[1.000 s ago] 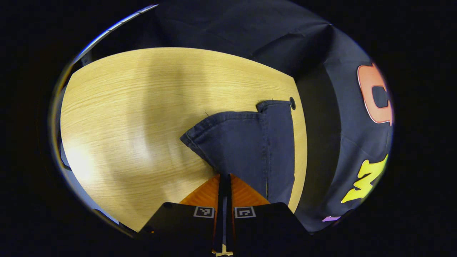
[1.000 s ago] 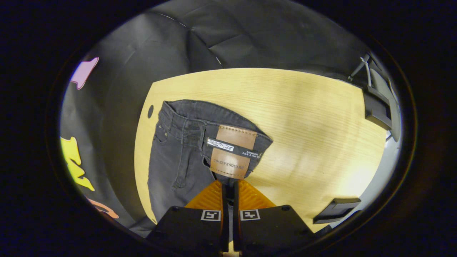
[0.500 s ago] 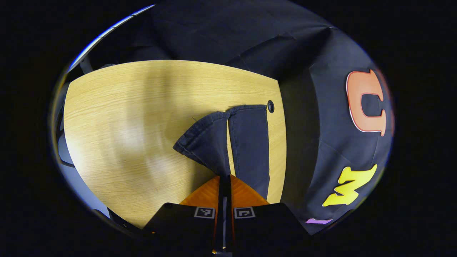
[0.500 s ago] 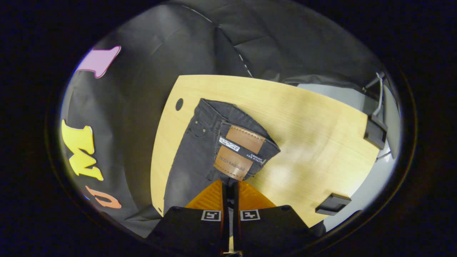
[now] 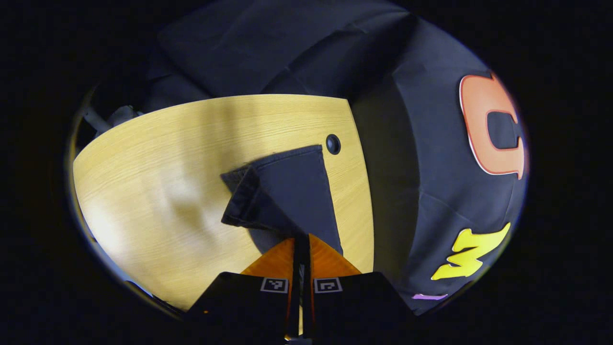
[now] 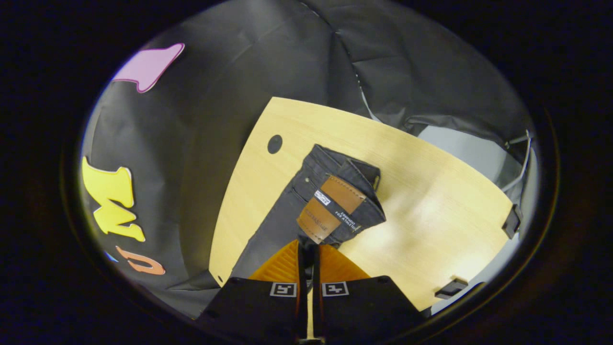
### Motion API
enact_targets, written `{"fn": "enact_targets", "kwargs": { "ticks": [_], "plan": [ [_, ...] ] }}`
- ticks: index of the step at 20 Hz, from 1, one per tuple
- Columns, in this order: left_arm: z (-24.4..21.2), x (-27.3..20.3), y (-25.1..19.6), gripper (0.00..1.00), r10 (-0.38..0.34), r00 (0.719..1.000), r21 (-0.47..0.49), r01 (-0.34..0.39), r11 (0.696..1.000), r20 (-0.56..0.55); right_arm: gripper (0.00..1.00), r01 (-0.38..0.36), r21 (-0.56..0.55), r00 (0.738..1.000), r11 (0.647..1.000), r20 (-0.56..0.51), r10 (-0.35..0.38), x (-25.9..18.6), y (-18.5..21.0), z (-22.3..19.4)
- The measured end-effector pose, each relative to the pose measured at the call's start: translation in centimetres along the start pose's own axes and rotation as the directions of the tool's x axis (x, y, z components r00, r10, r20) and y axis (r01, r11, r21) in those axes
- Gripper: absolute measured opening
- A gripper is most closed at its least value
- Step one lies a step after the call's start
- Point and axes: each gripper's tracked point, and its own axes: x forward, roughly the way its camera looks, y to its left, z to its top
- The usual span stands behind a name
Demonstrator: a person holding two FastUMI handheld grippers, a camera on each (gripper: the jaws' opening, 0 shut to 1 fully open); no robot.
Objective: Grasp the waist and the cuffs of the jeans and fold them to make the two legs overlap; first hold the waist and fold one-third of the jeans toward the cuffs, then hold the cuffs and fold the remaining one-third in the same direction to finish folding.
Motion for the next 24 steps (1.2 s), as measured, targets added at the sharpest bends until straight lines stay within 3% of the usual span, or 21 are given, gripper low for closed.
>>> {"fn": "enact_targets", "kwargs": {
  "ticks": [7,12,15,19,22,23,24],
  "plan": [
    [1.9,7.5,-1.3,0.06,0.049,0.998,0.021,-0.048,0.999,-0.035,0.05,0.023,-0.065,1.0,0.998,0.0,-0.023,3.5,0.8,1.6],
    [2.9,12.8,-0.4,0.06,0.101,0.993,0.023,-0.1,0.995,-0.058,0.05,0.015,-0.011,1.0,1.0,-0.019,-0.016,8.5,1.3,3.4],
    [2.9,13.7,0.2,0.06,0.118,0.99,0.0,-0.119,0.993,-0.076,0.05,-0.005,0.044,0.999,0.999,-0.042,0.007,10.3,1.1,3.6],
    [3.2,13.5,-0.9,0.06,0.104,0.991,-0.004,-0.104,0.995,-0.086,0.05,-0.005,0.024,0.999,1.0,-0.04,0.006,11.3,1.4,3.6],
    [3.5,12.4,-3.1,0.24,0.082,0.993,0.03,-0.08,0.996,-0.082,0.13,-0.035,0.027,0.999,0.999,0.002,0.035,11.1,2.6,4.4],
    [3.8,12.1,-4.0,0.41,0.08,0.994,0.053,-0.077,0.996,-0.073,0.23,-0.051,0.028,0.998,0.998,0.027,0.051,10.8,3.1,4.8],
    [3.9,11.7,-4.7,0.57,0.086,0.994,0.08,-0.081,0.994,-0.064,0.25,-0.07,0.029,0.997,0.997,0.043,0.069,10.6,3.8,5.0]
  ]
}}
